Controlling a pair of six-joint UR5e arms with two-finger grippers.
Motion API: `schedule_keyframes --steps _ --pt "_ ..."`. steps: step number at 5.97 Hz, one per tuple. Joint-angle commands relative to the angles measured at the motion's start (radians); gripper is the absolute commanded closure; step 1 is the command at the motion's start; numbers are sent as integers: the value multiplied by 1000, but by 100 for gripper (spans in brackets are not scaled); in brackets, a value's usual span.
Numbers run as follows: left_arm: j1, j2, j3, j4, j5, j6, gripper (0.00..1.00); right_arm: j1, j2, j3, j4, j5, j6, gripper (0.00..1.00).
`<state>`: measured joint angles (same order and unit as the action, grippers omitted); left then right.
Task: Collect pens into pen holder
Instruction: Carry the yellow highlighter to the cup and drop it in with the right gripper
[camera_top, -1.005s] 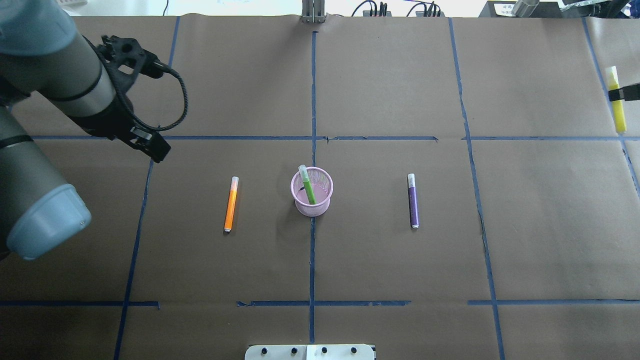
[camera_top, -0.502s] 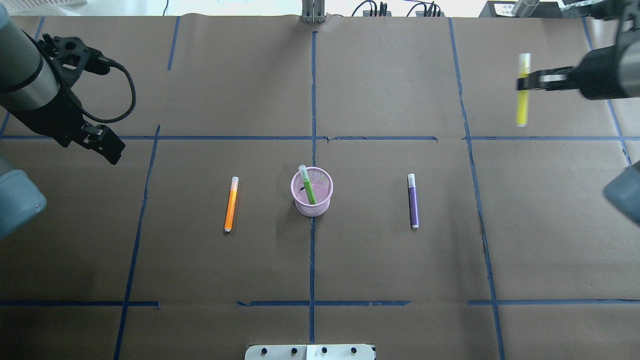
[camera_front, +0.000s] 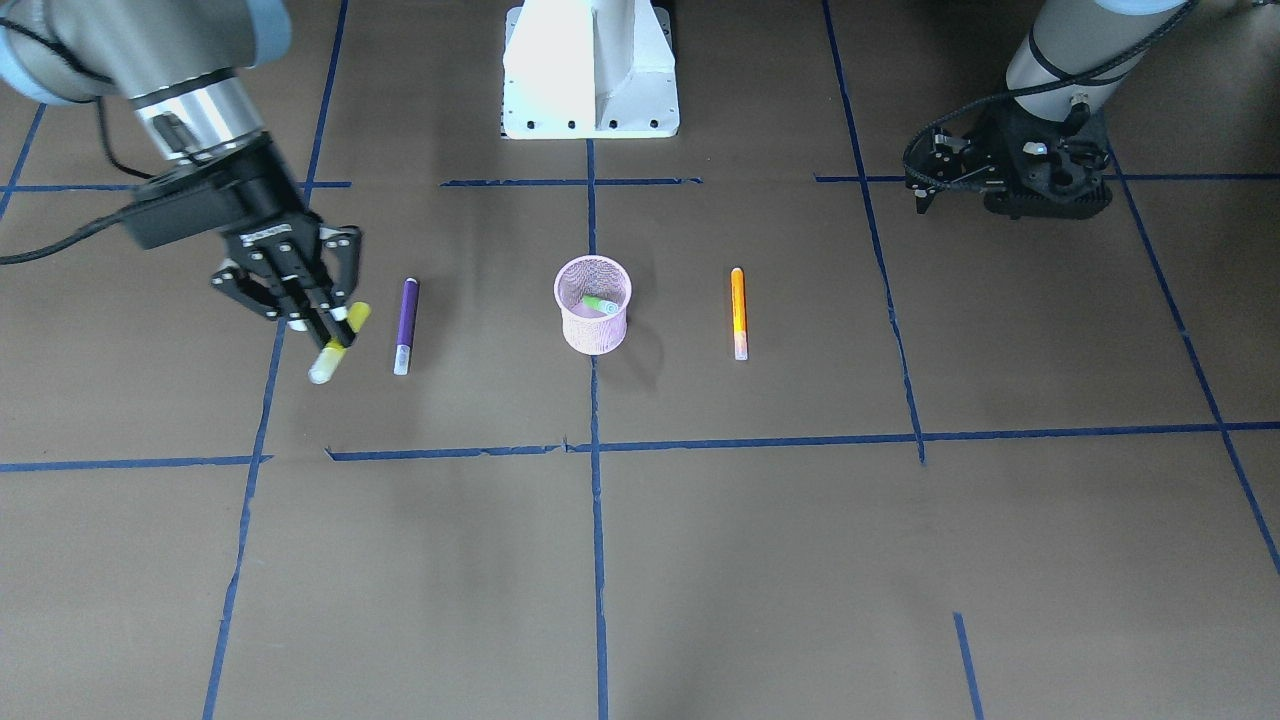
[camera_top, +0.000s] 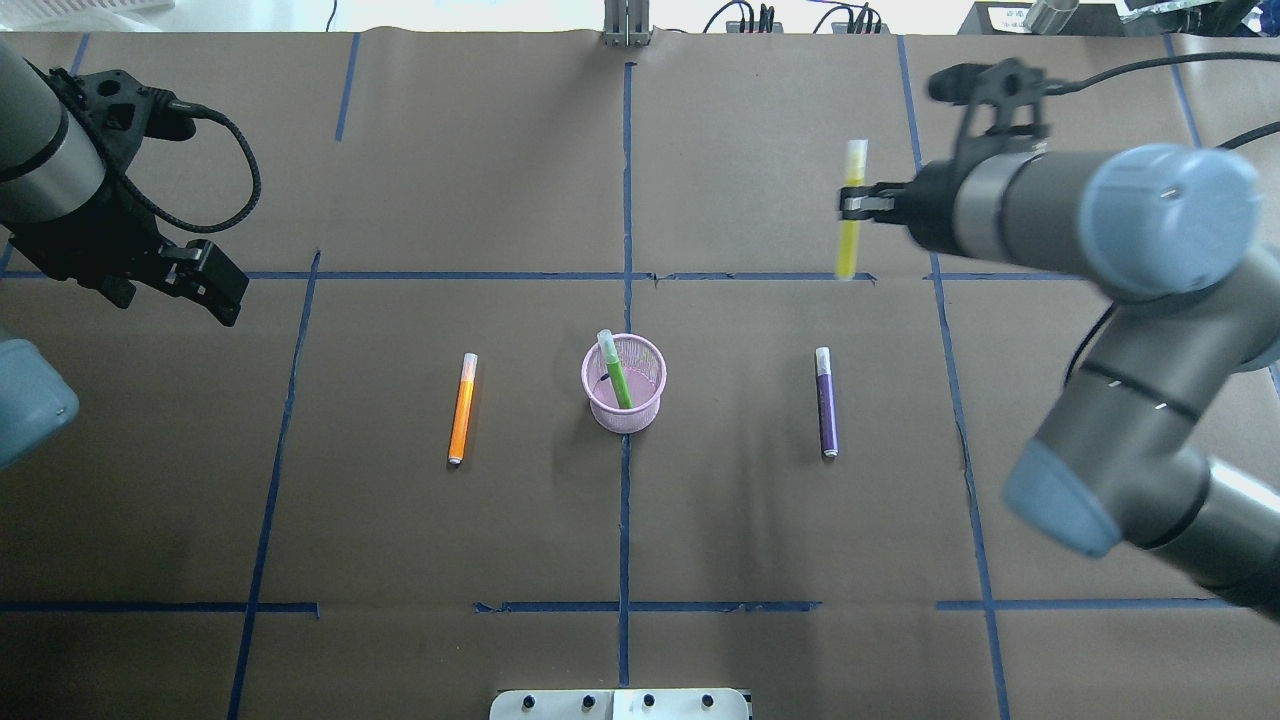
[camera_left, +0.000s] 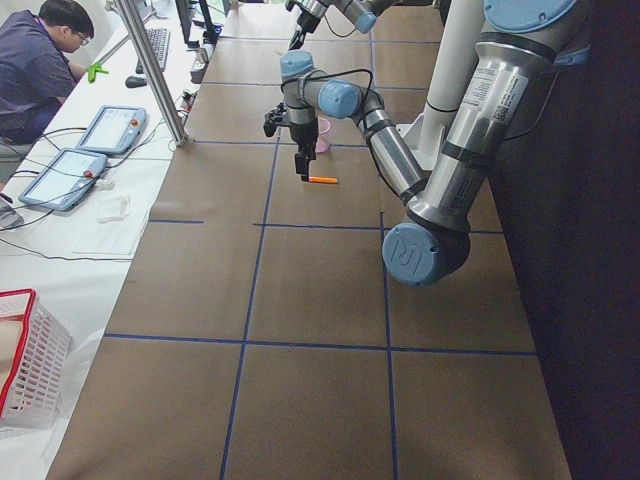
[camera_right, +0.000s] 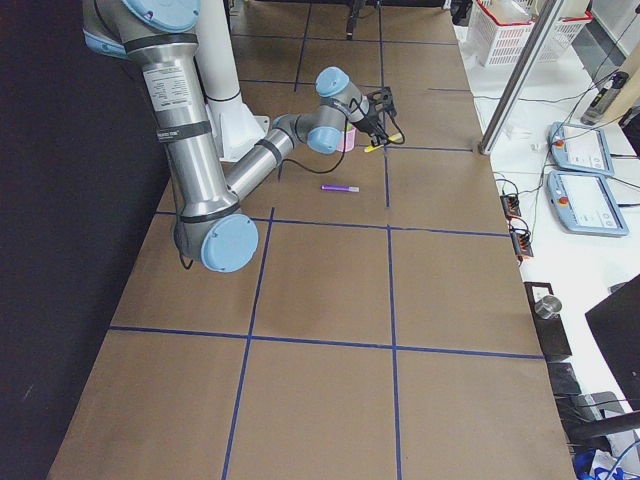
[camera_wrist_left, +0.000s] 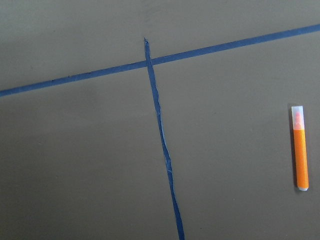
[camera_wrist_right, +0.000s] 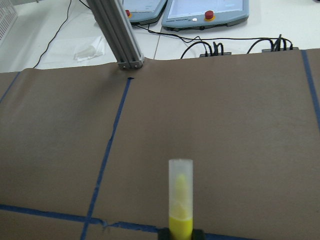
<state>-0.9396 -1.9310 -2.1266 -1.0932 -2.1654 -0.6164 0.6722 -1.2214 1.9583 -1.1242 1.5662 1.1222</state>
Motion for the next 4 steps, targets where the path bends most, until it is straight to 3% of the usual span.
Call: schedule_keyframes --steps 1,2,4 --pt "2 -2 2 -1 -1 -13 0 -217 97 -16 -69 -273 79 99" --pt "2 -3 2 -1 -1 -16 0 -294 135 -47 -78 -384 123 99" --pt "7 -11 2 -5 -1 -63 0 -321 203 -102 -112 -425 125 99"
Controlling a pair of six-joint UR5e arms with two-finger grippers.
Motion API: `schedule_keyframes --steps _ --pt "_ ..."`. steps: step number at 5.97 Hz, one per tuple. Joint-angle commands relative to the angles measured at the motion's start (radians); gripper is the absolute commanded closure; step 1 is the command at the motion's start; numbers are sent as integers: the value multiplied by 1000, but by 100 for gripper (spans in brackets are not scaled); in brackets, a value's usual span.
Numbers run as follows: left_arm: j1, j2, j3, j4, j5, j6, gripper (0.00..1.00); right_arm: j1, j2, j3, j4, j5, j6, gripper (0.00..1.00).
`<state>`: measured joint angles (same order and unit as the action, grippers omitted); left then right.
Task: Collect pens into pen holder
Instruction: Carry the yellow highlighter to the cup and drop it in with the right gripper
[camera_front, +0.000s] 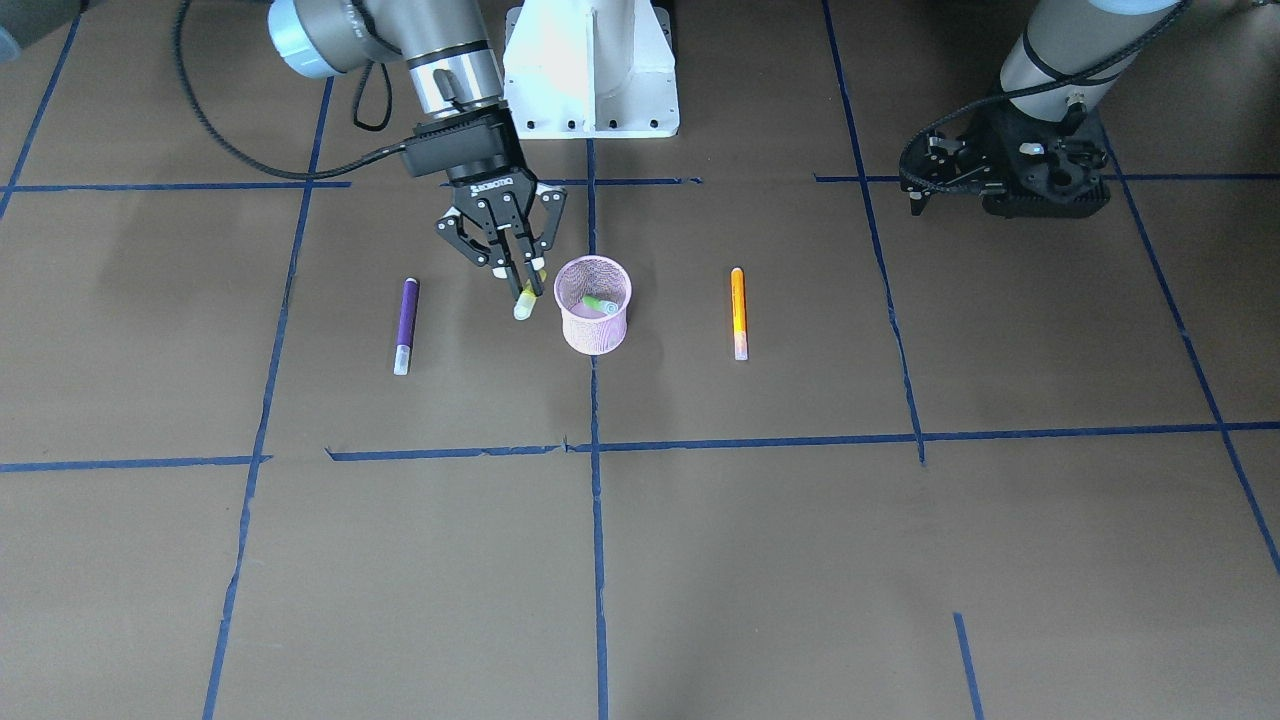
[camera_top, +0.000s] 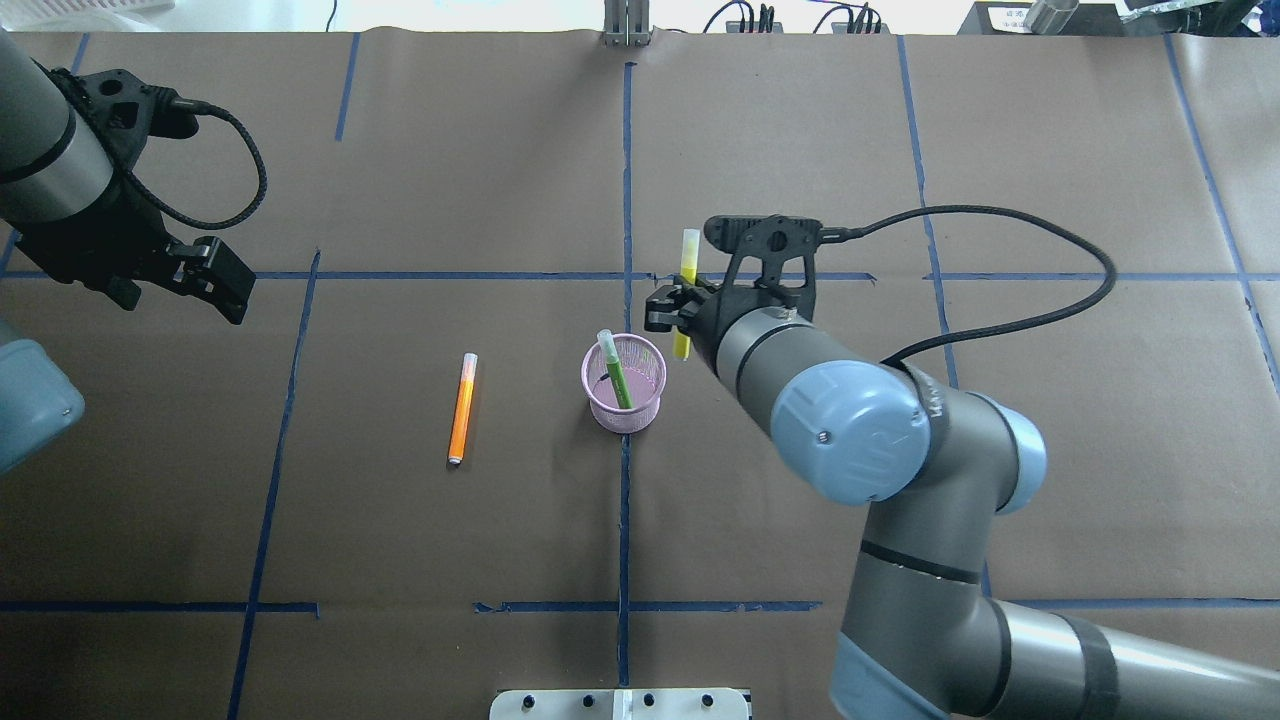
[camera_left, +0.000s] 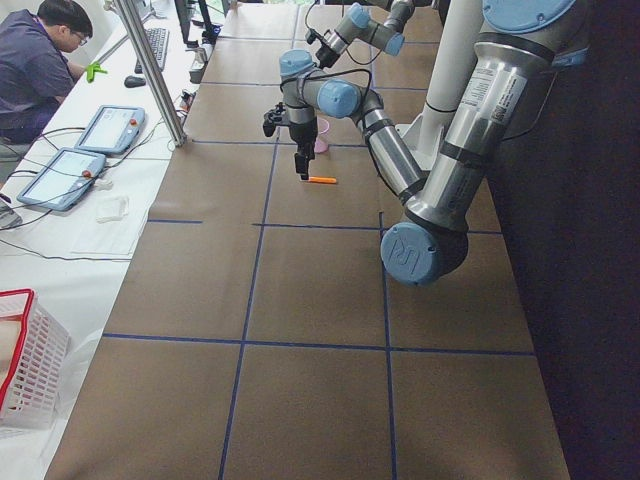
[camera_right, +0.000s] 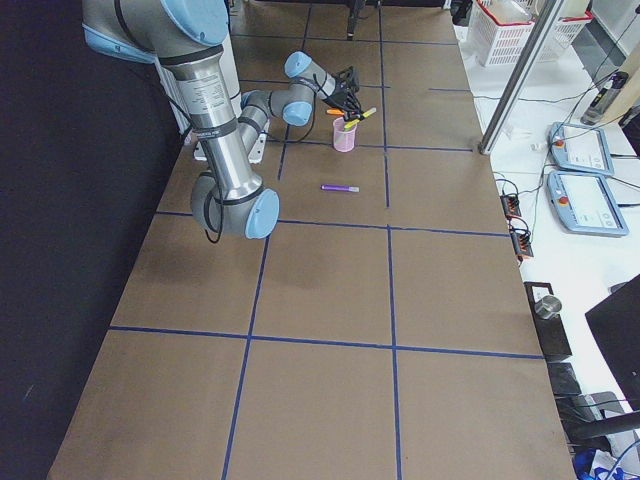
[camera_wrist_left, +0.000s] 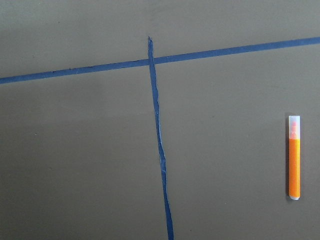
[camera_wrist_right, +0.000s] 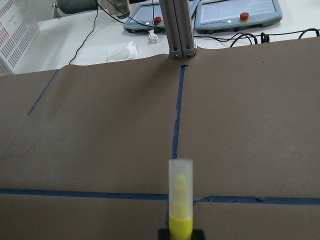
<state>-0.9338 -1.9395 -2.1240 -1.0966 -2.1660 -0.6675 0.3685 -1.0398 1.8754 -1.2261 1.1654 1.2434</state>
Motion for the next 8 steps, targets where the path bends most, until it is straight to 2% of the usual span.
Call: schedule_keyframes --steps 1,3,5,6,7,8 --pt "1 -3 1 -2 0 -12 0 -45 41 -44 -10 -85 5 98" --pt "1 -4 2 -2 0 -12 0 -65 47 -56 -10 -122 8 98" --pt "3 -3 4 -2 0 -12 0 -91 55 -107 -3 -159 44 98" --pt "3 -3 6 -3 0 -12 0 -108 55 -110 -6 -185 45 96" --pt "3 -3 4 -3 0 -12 0 -112 61 -108 2 -191 59 61" --pt "3 -4 2 -3 -2 -12 0 -117 61 -110 2 -191 120 1"
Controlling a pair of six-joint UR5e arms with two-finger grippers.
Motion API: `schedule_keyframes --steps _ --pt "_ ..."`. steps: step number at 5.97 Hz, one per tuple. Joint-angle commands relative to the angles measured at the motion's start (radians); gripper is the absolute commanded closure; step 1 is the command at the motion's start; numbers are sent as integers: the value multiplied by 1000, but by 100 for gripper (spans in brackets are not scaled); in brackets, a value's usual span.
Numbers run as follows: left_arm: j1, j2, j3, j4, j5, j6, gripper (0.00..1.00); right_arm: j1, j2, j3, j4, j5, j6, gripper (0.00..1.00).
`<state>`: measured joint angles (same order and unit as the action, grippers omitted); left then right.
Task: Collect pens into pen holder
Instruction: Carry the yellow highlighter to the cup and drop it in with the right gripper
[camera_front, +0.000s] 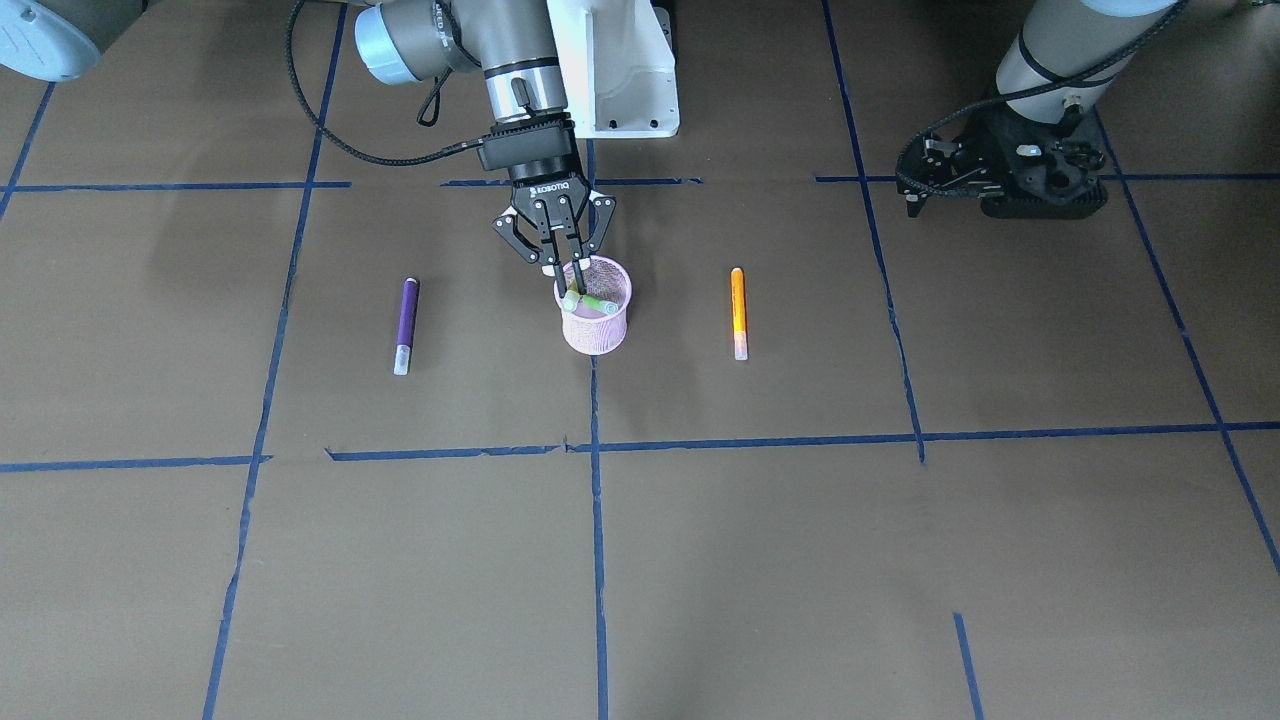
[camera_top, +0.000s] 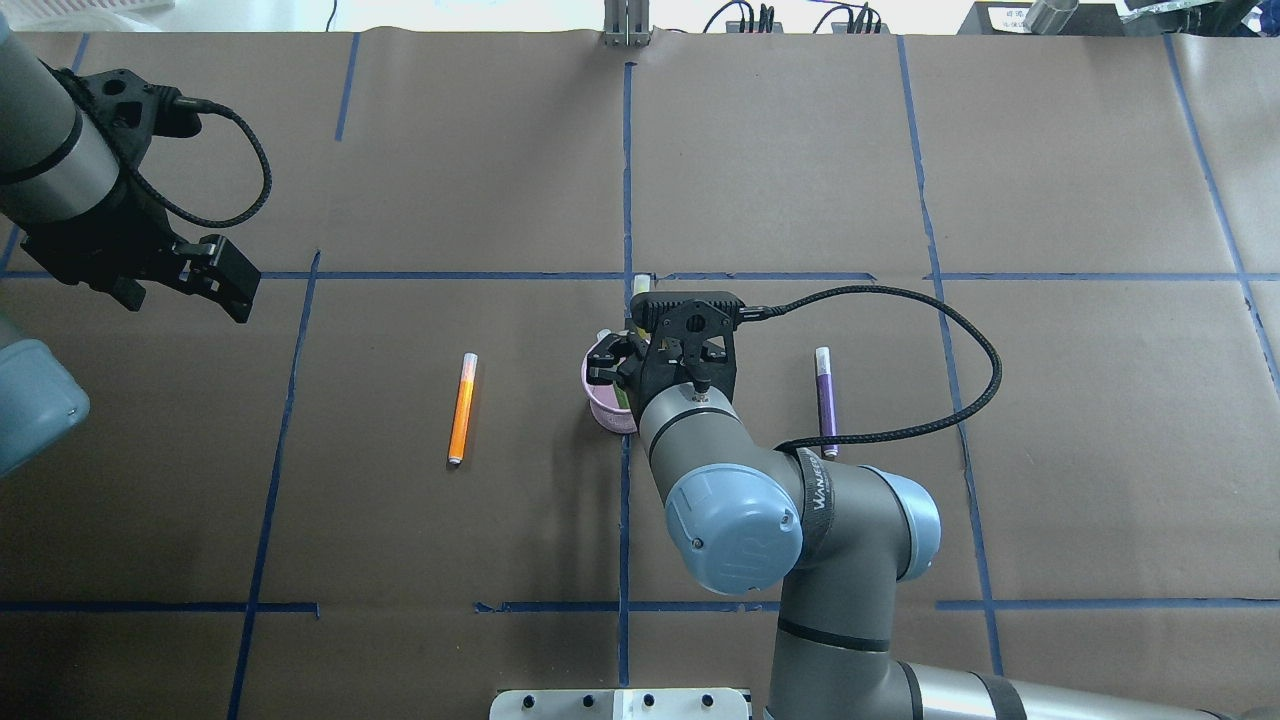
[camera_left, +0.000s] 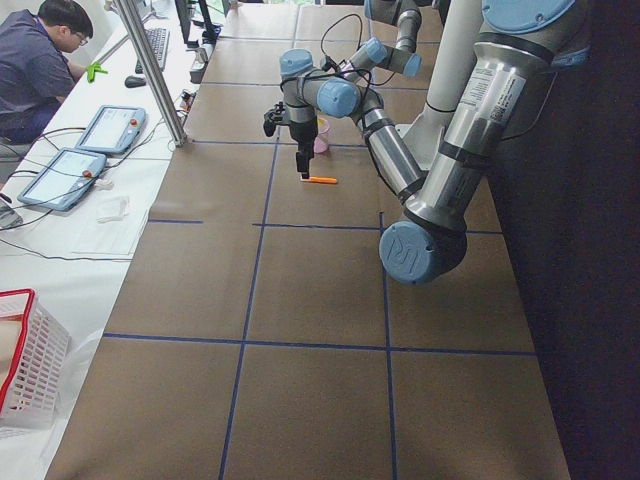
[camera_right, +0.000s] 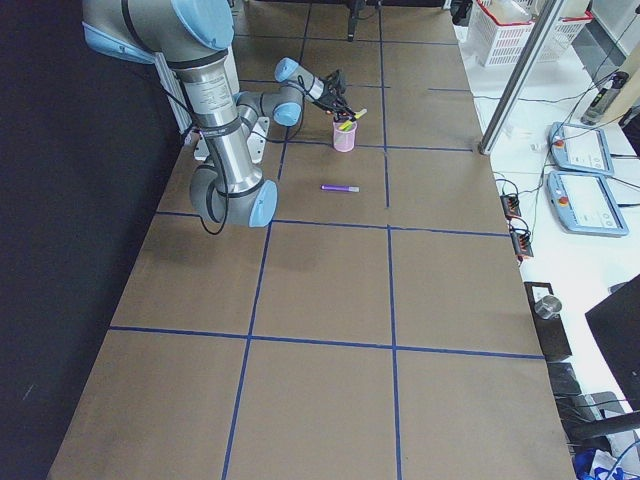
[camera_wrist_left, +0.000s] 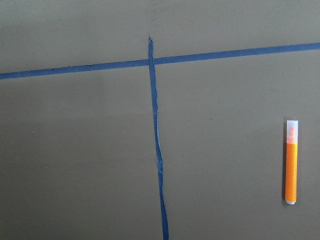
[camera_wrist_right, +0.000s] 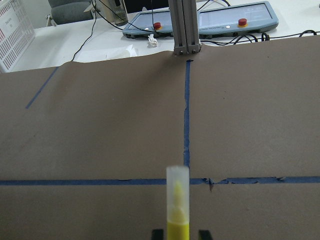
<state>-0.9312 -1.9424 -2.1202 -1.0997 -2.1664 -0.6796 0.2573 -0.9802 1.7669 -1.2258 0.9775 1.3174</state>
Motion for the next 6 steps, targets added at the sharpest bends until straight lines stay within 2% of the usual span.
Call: schedule_keyframes --steps 1,2,3,4,5,6 --pt "0 -1 -1 0 -1 0 0 -6 3 0 0 0 46 0" --pt "0 -1 -4 0 -1 -2 0 -1 5 12 -7 19 45 0" --pt "24 -3 -6 -21 2 -32 0 51 6 20 -11 140 45 0" --pt "102 -1 8 -128 14 -164 0 129 5 20 -33 303 45 0" --pt "171 0 9 -208 67 -277 0 219 5 22 -100 470 33 0" --pt "251 -3 9 -213 177 -360 0 308 5 20 -145 619 -7 0"
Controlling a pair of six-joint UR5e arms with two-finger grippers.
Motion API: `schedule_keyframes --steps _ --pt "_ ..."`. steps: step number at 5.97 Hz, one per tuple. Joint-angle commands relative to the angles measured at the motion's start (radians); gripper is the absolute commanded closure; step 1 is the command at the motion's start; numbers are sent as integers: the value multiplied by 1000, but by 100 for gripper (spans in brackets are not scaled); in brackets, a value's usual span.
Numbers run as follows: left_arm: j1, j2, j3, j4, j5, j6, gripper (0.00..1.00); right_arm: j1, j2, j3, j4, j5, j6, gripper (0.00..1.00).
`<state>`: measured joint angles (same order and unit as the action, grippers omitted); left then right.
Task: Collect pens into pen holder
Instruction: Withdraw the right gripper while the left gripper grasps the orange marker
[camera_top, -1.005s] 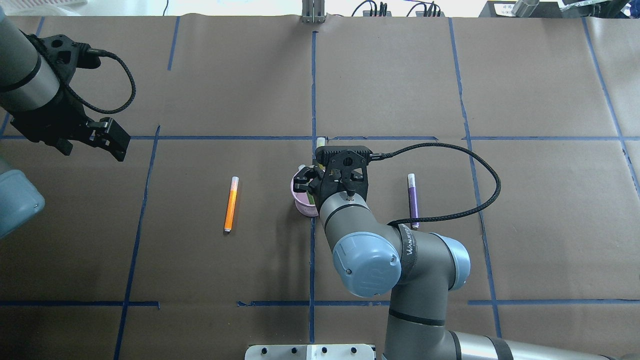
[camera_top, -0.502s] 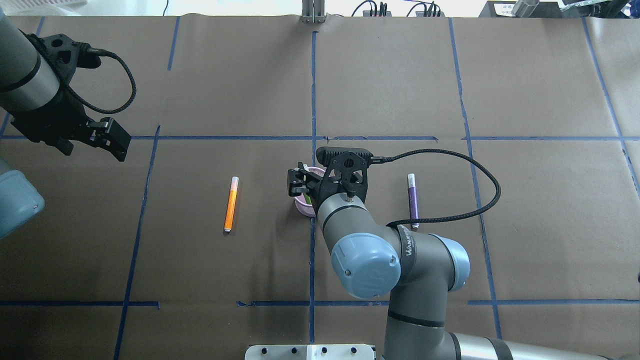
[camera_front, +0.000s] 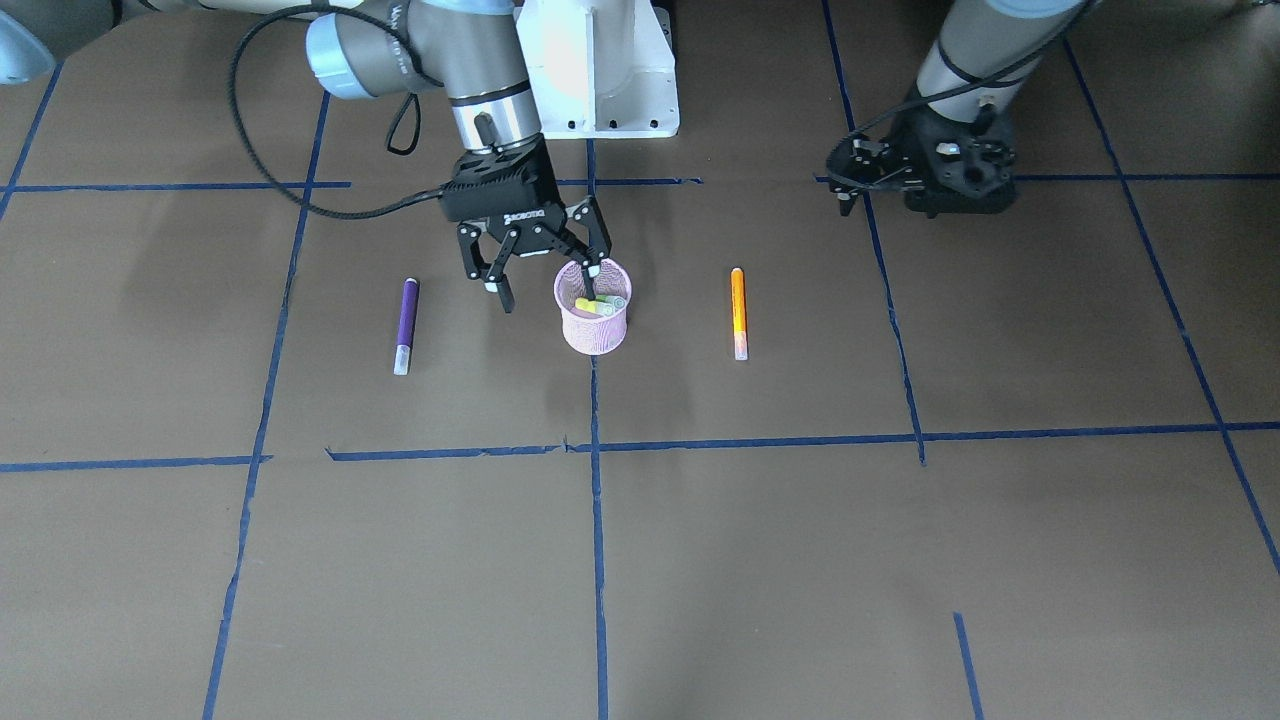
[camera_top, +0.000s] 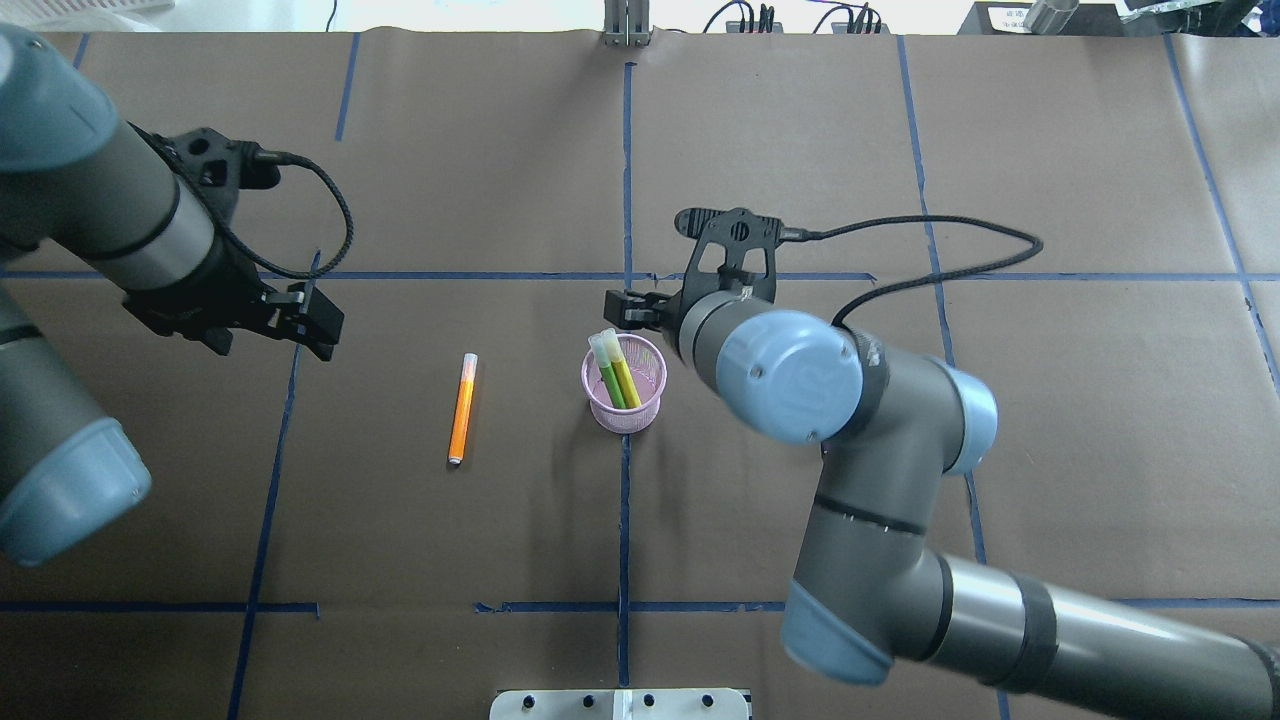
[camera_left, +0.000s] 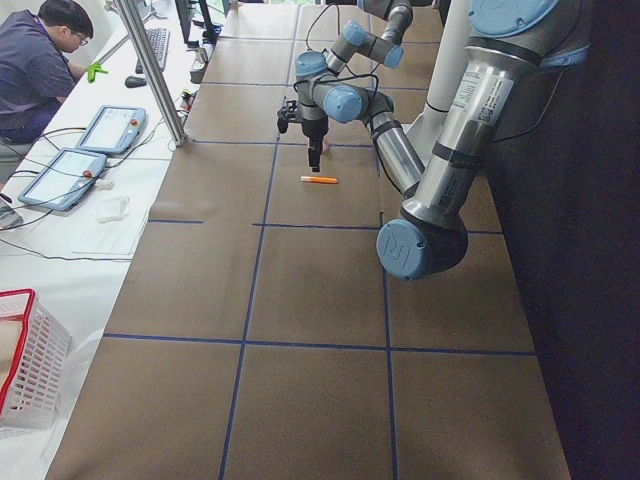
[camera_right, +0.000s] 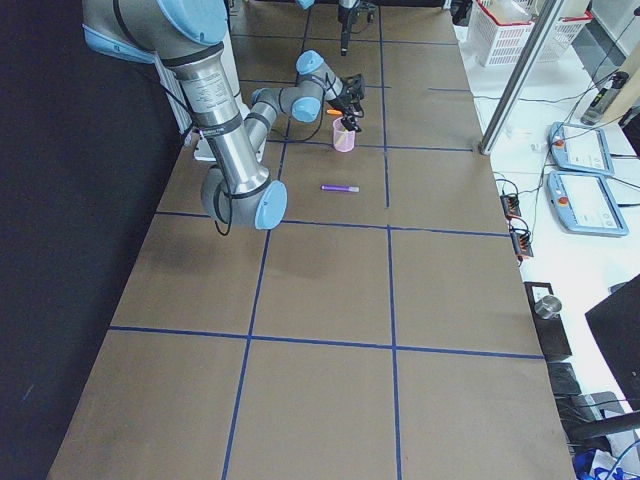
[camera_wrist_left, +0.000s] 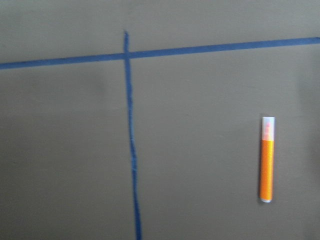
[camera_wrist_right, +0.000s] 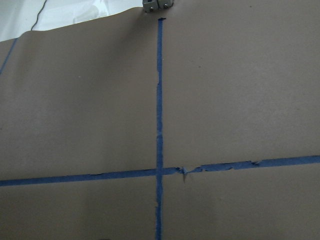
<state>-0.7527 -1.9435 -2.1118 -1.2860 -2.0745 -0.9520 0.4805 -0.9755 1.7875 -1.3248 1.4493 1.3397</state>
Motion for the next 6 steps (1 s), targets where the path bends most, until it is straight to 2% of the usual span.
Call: schedule_keyframes --steps 1,2,4,5,6 --pt "119 -8 22 -73 146 -126 0 163 -2 0 -121 287 -134 0" --pt "130 -29 88 -131 148 -155 0 240 -5 -3 -183 398 -221 0" --pt "151 -84 223 -219 149 -241 3 418 -41 -17 -304 624 -546 0" --pt "157 -98 258 -248 178 -249 7 470 -87 -19 -304 672 -692 0" --pt "165 -101 327 -339 183 -298 17 496 -125 -19 -300 716 -783 0"
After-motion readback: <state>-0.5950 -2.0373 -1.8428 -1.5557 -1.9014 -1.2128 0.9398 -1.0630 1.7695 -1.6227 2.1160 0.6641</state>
